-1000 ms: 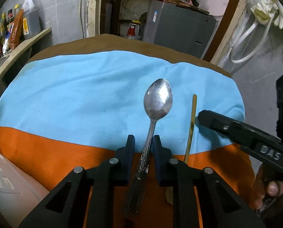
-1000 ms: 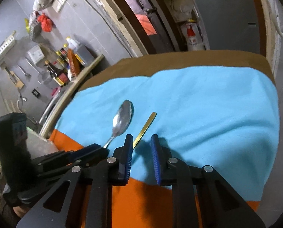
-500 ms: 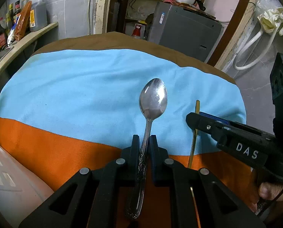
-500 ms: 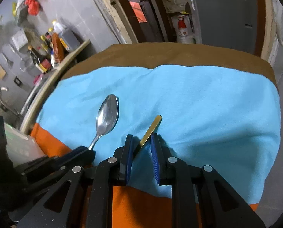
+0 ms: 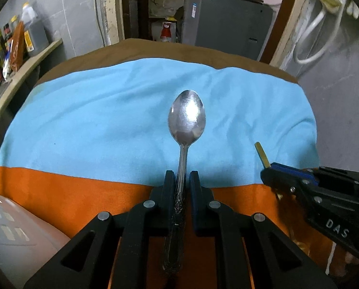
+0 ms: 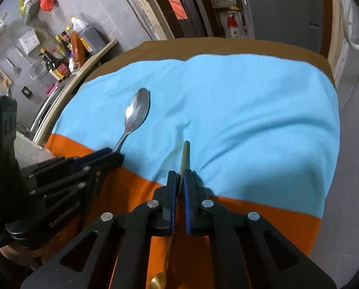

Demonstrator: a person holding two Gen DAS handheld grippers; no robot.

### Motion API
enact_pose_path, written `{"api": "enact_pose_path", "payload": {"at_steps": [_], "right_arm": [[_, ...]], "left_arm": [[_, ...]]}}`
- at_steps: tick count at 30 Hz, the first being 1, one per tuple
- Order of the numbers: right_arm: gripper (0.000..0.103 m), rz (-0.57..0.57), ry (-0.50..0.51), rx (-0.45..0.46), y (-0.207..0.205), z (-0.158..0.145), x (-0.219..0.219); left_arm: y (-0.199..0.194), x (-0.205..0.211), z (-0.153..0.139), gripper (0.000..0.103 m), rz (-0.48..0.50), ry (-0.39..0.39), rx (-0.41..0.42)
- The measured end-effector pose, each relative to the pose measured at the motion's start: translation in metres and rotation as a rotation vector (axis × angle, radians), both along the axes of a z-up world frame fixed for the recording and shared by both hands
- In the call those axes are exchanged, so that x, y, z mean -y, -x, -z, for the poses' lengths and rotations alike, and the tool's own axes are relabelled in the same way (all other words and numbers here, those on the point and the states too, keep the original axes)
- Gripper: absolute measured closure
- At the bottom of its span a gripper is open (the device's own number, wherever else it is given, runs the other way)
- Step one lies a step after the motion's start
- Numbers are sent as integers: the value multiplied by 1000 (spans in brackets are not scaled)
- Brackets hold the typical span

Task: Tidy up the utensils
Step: 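Grasp the silver spoon with the left tool while the right tool grasps the gold spoon, then lift both spoons and carry them over the white caddy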

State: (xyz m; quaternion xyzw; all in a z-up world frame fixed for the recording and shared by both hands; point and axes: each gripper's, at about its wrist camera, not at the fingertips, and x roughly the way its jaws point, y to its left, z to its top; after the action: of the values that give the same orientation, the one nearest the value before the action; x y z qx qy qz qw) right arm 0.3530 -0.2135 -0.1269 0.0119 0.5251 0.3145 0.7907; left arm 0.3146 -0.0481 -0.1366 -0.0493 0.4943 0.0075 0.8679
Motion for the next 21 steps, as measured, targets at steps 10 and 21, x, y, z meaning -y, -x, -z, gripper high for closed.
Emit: {"api": "enact_pose_path", "payload": {"at_steps": [10, 21], "right_arm": [[100, 22, 8, -12, 10, -1, 2], [100, 205, -181, 93, 73, -16, 49]], "left_arm": [[23, -2, -3, 97, 6, 90, 47], [84, 4, -41, 97, 59, 157, 228]]}}
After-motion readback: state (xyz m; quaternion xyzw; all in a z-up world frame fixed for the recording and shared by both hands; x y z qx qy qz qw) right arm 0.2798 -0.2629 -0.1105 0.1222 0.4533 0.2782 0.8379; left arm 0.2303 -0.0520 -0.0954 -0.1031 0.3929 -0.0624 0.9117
